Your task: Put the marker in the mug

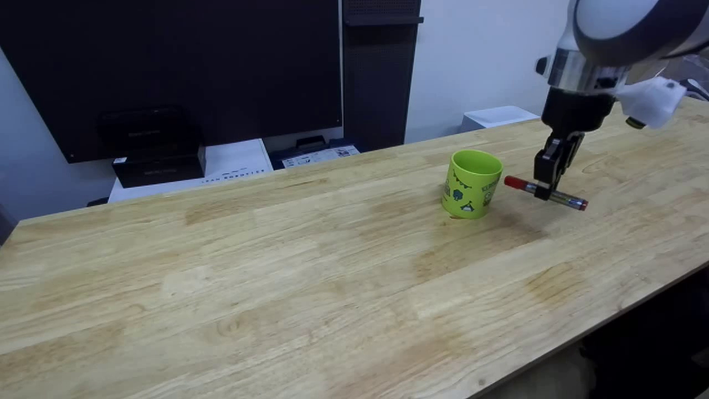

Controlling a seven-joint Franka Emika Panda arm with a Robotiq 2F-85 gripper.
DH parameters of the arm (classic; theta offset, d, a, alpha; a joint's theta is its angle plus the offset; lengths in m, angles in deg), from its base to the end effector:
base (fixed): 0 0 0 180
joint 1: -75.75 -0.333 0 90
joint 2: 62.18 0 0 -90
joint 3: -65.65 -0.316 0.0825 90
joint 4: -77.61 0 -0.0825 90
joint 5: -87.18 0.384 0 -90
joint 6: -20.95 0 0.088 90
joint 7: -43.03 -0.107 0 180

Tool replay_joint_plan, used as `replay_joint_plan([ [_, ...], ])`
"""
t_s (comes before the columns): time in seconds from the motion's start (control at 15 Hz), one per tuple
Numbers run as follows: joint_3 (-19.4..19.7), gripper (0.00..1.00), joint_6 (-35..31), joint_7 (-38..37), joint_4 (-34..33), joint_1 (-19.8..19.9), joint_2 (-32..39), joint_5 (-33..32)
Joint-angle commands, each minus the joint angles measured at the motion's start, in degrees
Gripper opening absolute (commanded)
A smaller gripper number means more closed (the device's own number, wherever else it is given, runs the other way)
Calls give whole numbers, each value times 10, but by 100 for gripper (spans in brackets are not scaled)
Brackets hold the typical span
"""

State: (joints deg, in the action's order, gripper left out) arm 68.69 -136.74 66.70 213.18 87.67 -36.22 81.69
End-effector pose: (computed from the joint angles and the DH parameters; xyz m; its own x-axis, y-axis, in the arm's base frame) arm 0.4767 -0.1255 0.1304 0.9665 0.2422 -0.0854 0.2448 -0.9693 0.0209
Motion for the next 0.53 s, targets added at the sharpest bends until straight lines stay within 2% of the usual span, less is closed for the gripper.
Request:
replay_joint_plan([
  [0.0,22,5,124,-64,26,-34,-109,-21],
  [0.27,9,5,299,-82,-21,-50,-157,-2],
  [0.47,-3,5,401,-71,-78,-63,-147,13],
])
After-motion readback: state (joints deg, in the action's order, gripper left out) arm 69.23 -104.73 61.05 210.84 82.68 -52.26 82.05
